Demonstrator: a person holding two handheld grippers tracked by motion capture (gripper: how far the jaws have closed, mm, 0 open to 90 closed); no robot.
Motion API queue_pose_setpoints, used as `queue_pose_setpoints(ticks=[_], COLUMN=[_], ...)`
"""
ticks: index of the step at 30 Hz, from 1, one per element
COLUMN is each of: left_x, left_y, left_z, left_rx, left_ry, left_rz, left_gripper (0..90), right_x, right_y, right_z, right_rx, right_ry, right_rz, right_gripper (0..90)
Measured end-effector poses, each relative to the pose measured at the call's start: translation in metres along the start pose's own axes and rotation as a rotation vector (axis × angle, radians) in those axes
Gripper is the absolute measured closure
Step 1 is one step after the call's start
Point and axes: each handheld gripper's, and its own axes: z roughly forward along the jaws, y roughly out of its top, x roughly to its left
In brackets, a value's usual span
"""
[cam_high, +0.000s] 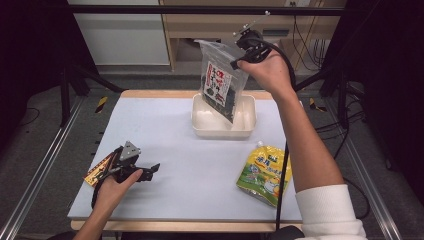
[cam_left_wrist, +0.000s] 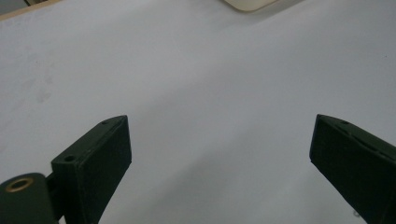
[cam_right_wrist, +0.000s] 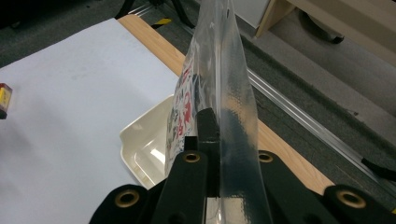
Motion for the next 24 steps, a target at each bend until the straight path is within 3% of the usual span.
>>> queue_pose_setpoints(ticks=[24], left_x=[0.0], left_y=[0.0], left_z=[0.0], left_rx=[0.005], left_ry=[-0.003], left_rz=[0.005], left_gripper=[5.5], right_x=[0.019], right_y=[0.0], right_z=[0.028], right_rx=[-0.007], right_ry=[0.019], right_rz=[-0.052], right_gripper=[88.7])
